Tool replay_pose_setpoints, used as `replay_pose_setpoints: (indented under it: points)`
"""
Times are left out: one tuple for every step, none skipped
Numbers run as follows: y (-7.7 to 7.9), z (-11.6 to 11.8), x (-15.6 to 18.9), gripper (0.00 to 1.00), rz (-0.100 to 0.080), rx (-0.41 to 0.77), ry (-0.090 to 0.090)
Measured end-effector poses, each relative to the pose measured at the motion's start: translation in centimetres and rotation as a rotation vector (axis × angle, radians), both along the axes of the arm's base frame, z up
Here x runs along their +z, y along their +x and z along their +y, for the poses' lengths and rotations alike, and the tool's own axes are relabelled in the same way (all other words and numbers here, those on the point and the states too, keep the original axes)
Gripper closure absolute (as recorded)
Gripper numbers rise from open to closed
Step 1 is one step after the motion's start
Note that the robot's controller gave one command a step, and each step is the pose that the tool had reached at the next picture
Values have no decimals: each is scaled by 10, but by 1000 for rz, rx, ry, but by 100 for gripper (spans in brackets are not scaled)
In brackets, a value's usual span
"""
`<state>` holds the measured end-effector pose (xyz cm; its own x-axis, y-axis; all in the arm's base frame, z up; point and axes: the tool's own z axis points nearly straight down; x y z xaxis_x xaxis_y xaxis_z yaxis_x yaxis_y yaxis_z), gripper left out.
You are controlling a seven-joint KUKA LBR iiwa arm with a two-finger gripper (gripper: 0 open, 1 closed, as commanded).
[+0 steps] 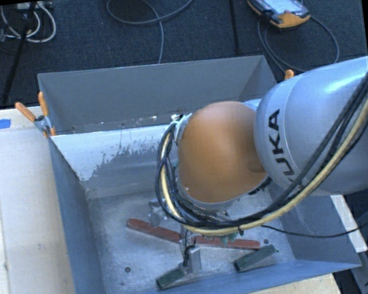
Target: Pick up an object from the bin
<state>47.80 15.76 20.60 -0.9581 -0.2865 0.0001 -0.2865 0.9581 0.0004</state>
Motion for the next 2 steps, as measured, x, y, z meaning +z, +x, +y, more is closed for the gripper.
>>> replay_pose_setpoints:
  points:
    - [0, 0, 0, 0, 0, -1, 0]
    - [9, -18, -60, 0, -5, 26, 2]
